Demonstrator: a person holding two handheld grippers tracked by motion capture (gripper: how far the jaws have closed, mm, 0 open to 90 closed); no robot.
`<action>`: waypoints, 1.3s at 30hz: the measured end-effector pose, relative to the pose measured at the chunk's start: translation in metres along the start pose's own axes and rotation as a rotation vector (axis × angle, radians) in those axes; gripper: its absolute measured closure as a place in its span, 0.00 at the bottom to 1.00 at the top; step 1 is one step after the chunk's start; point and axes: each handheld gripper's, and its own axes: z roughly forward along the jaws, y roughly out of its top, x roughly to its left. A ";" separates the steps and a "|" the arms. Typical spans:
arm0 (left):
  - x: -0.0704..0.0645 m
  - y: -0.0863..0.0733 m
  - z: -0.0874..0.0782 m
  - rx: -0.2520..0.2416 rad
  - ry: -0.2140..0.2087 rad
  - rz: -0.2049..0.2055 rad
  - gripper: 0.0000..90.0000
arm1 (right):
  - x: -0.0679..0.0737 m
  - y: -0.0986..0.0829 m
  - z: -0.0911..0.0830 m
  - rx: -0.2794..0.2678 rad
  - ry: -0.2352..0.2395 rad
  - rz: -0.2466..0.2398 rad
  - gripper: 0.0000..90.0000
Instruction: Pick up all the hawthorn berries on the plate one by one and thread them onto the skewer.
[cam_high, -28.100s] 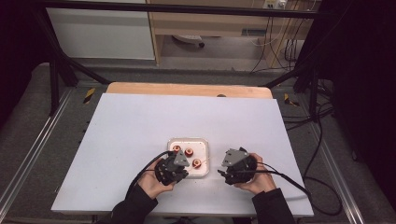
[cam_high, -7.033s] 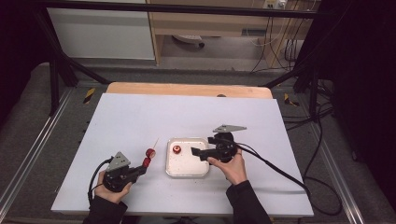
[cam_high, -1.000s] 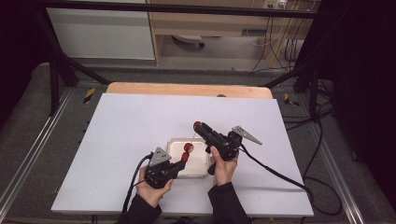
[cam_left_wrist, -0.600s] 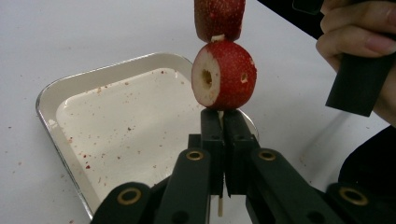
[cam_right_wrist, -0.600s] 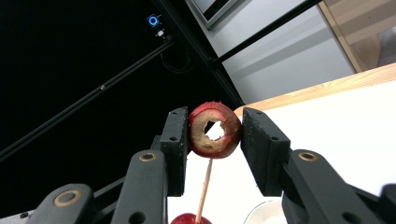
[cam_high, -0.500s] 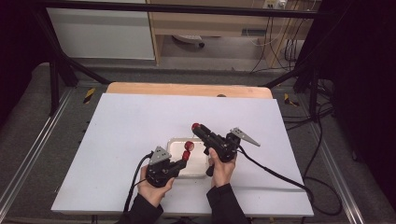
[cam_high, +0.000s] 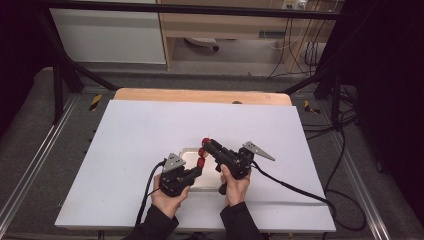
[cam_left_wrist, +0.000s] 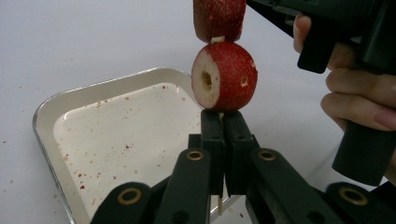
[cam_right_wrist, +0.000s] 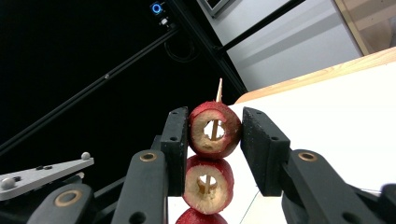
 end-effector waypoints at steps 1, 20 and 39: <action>0.000 -0.001 0.000 0.000 0.001 -0.001 0.98 | 0.000 0.000 0.000 0.001 0.000 -0.002 0.70; 0.027 -0.013 -0.011 0.040 0.025 0.043 0.98 | -0.017 0.015 -0.019 0.262 -0.129 -0.258 0.17; 0.039 -0.008 -0.026 0.126 -0.001 0.139 0.98 | -0.062 0.015 -0.075 0.608 -0.333 -0.446 0.01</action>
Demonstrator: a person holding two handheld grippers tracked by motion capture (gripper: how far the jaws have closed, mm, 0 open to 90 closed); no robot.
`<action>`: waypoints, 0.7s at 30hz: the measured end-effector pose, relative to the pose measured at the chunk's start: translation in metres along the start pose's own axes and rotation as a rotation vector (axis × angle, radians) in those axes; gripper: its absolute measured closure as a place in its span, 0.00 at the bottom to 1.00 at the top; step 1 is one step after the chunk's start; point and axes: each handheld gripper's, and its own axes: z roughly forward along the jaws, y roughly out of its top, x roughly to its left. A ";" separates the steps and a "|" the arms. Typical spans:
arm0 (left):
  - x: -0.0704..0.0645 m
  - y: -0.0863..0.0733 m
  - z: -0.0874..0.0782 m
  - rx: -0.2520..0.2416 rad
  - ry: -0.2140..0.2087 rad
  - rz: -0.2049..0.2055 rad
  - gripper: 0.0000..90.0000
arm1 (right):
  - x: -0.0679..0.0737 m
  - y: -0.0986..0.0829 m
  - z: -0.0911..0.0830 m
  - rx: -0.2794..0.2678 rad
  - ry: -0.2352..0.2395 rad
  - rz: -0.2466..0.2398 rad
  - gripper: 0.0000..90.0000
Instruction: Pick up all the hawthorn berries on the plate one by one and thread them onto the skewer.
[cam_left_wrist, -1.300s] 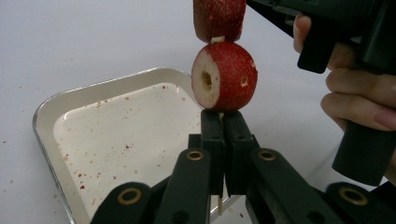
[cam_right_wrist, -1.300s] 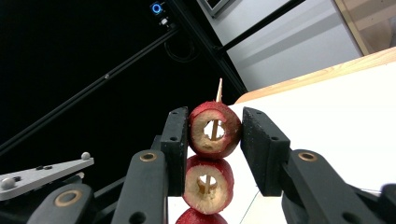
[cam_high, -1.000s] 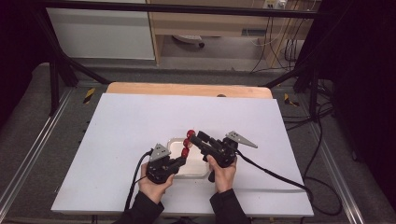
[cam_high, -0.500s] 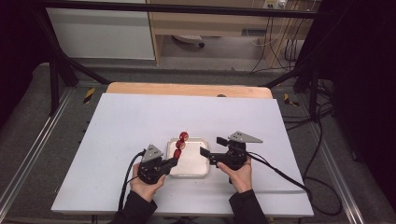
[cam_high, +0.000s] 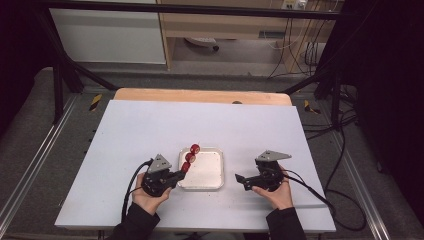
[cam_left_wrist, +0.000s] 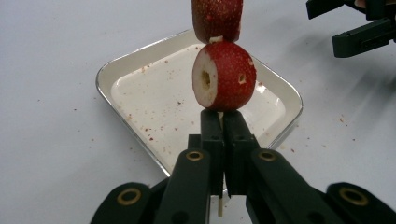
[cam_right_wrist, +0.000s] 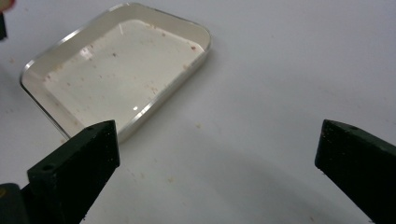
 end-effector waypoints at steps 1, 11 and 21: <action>0.001 0.001 -0.001 0.003 0.000 0.005 0.98 | -0.002 -0.002 -0.001 0.002 -0.005 -0.002 0.01; 0.007 0.021 -0.001 0.066 0.006 0.049 0.98 | -0.026 -0.036 -0.020 0.009 -0.009 0.007 0.01; 0.007 0.035 0.022 0.145 0.018 0.061 0.98 | -0.034 -0.046 -0.034 -0.016 -0.016 0.023 0.01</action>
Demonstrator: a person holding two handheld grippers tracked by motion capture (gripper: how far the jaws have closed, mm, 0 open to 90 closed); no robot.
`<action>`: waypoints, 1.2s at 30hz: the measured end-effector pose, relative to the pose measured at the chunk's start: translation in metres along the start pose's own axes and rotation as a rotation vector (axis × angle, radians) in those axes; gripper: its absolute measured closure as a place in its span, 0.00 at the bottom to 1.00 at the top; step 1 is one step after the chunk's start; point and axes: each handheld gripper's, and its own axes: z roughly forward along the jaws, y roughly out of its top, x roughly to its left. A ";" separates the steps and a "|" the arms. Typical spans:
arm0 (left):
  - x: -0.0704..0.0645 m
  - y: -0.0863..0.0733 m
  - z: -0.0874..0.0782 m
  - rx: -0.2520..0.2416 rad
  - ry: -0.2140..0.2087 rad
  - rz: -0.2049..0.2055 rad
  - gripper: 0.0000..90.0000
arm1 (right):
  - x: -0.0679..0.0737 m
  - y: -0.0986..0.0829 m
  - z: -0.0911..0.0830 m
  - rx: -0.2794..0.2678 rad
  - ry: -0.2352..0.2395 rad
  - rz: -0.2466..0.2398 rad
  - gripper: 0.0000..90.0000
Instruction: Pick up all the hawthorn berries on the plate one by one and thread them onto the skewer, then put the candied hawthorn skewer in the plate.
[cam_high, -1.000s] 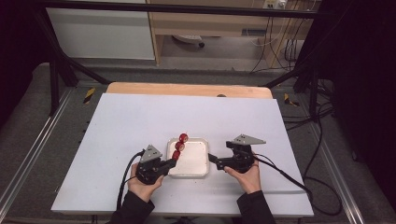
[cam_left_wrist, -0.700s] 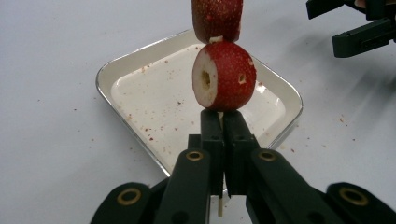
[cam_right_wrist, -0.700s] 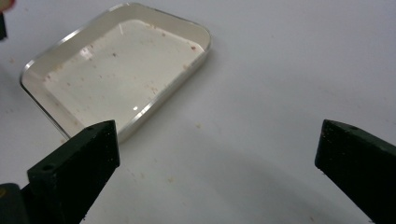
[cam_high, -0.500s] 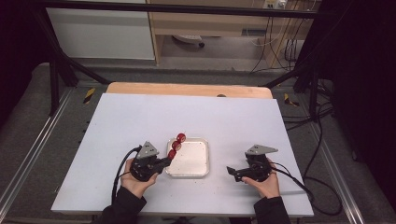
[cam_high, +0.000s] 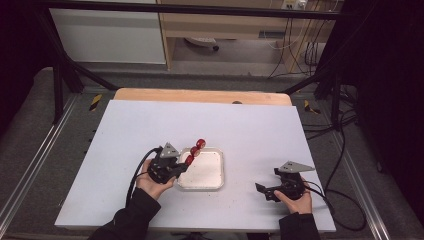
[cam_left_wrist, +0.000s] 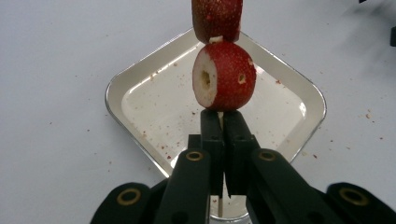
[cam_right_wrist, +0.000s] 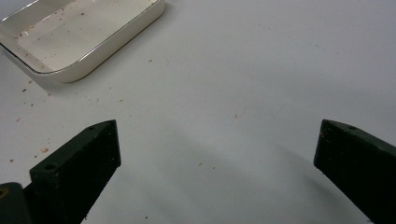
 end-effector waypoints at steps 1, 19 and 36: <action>0.000 0.001 0.002 0.007 0.002 0.001 0.98 | 0.000 0.000 -0.001 0.004 -0.001 0.000 0.01; 0.001 0.003 0.032 0.132 0.022 -0.029 0.98 | -0.001 -0.003 -0.002 -0.006 0.008 0.010 0.01; -0.011 0.000 0.047 0.240 0.052 -0.036 0.97 | 0.000 -0.003 -0.002 -0.004 0.014 0.007 0.01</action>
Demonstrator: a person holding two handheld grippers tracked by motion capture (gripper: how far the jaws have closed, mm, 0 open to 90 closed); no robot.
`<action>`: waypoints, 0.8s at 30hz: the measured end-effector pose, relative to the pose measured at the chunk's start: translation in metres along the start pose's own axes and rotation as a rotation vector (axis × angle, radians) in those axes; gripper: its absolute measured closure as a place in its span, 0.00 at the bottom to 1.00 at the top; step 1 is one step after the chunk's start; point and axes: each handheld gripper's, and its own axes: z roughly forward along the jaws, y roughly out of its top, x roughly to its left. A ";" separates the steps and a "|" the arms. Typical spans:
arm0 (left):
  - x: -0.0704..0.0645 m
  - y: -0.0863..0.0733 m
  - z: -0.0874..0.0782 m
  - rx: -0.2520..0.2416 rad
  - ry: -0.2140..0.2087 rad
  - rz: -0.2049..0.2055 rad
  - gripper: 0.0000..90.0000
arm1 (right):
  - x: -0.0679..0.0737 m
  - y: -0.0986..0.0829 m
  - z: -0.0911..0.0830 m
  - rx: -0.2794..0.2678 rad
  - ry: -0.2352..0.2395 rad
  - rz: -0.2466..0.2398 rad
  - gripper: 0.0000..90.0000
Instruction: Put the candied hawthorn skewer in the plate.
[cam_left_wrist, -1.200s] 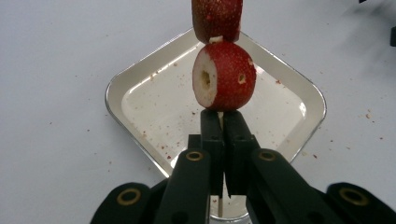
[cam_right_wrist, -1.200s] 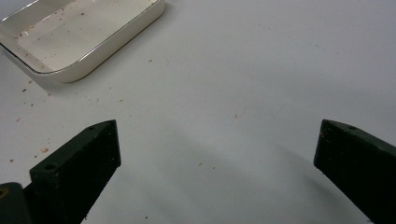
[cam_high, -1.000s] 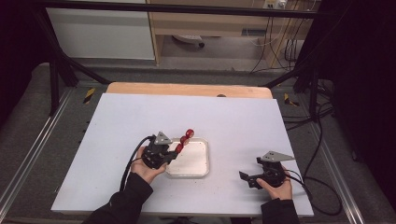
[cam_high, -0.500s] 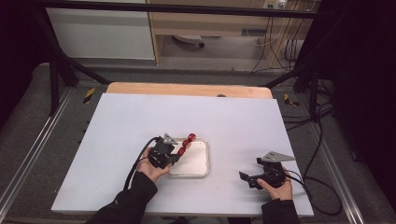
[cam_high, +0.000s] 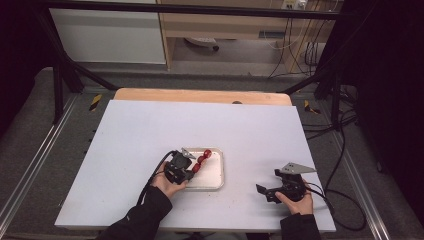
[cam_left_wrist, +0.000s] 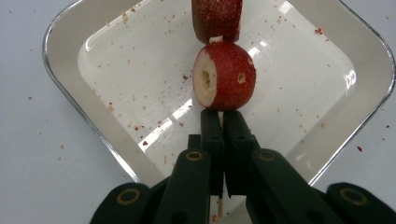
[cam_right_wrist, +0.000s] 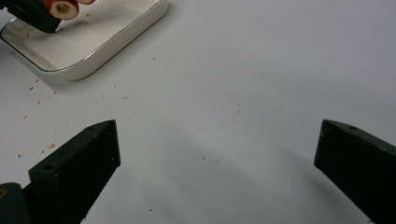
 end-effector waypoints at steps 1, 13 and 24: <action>0.000 0.000 0.000 0.003 0.004 0.003 0.97 | 0.000 0.000 0.000 0.001 0.001 -0.001 0.01; 0.003 -0.003 -0.006 -0.042 -0.003 0.024 0.89 | 0.000 0.000 0.001 -0.001 -0.002 0.006 0.01; 0.016 -0.021 -0.033 -0.170 -0.053 0.106 0.52 | 0.000 0.000 0.001 0.005 -0.001 0.004 0.01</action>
